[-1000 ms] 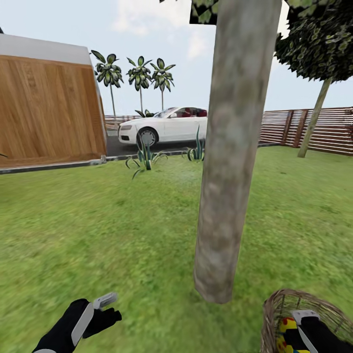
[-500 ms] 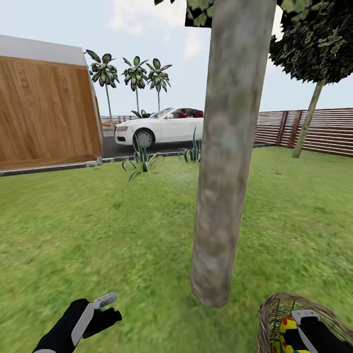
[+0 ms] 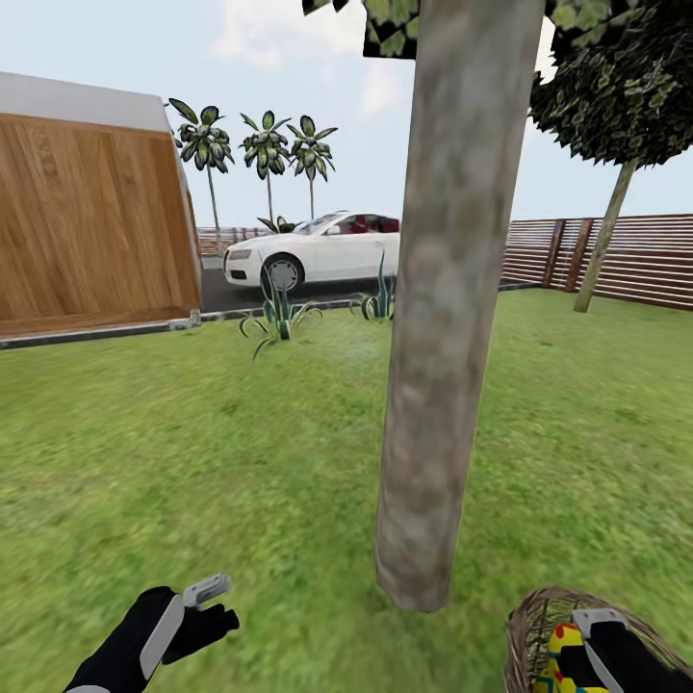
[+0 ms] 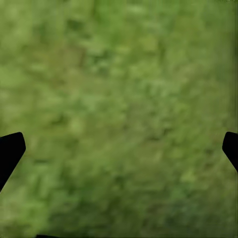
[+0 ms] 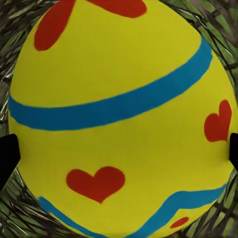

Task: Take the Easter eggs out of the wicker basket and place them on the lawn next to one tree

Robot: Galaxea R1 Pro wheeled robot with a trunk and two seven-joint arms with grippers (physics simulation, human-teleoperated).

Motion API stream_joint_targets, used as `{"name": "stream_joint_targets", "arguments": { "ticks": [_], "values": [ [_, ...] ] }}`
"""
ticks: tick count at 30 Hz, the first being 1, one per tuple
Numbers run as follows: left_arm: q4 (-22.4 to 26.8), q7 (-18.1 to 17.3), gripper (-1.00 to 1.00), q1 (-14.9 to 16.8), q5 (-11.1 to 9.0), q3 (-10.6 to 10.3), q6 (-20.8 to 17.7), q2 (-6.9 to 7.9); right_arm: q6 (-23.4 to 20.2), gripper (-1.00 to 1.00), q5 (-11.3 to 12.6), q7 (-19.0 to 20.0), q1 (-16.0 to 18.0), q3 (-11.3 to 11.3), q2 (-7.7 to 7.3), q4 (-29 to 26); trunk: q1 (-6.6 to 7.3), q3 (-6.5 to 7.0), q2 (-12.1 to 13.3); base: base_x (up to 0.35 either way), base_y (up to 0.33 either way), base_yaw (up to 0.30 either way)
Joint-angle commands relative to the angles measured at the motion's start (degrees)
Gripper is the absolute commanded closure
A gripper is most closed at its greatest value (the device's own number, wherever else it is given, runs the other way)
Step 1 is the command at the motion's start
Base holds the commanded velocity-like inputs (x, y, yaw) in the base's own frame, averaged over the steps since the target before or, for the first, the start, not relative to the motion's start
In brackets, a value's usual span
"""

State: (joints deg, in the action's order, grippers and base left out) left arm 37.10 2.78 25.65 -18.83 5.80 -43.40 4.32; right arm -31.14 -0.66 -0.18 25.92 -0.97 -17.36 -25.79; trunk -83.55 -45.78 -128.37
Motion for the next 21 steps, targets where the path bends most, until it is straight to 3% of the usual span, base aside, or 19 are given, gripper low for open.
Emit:
{"name": "stream_joint_targets", "arguments": {
  "ticks": [1, 7, 9, 11, 12, 14, 21],
  "values": [
    [0.07, 0.29, -1.00, 0.02, -0.50, 0.09, -0.29, -0.01, -0.32, 1.00, -0.05, 0.00, 0.01, -0.09, -0.03, -0.12, 0.24, 0.12, 0.39, 0.000, 0.000, 0.000],
    [1.03, 0.29, -1.00, 0.02, -0.59, 0.06, -0.41, 0.21, -0.32, 1.00, -0.15, 0.03, 0.01, -0.22, 0.06, -0.05, 1.55, 1.20, 2.79, 0.000, 0.000, 0.000],
    [7.27, 0.84, -1.00, 0.02, -0.49, 0.28, -1.10, 0.60, -0.32, 1.00, -0.20, 0.01, 0.01, -0.24, 0.11, -0.05, 1.99, 1.56, 3.60, 0.000, 0.000, 0.000],
    [13.79, 0.75, -1.00, 0.02, -0.47, 0.14, -6.67, 0.60, -0.32, 1.00, 0.05, 0.01, 0.01, -0.08, 0.07, -0.05, 2.43, 1.92, 4.40, 0.000, 0.000, 0.000],
    [14.43, 0.61, -1.00, 0.00, -0.43, 0.14, -9.39, 0.65, -0.34, 1.00, 0.20, 0.00, 0.01, -0.06, 0.05, -0.05, 2.65, 2.10, 4.80, 0.000, 0.000, 0.000],
    [14.09, 0.67, -1.00, 0.01, -0.40, 0.21, -10.84, 0.80, -0.38, 1.00, 0.23, -0.05, 0.01, -0.18, 0.09, -0.05, 3.09, 2.46, 5.60, 0.000, 0.000, 0.000],
    [13.29, 0.86, -1.00, 0.02, -0.42, 0.18, -11.23, 0.61, -0.32, 1.00, 0.39, -0.01, 0.01, 0.00, 0.05, -0.05, 4.63, 3.71, 8.41, 0.000, 0.000, 0.000]
  ]
}}
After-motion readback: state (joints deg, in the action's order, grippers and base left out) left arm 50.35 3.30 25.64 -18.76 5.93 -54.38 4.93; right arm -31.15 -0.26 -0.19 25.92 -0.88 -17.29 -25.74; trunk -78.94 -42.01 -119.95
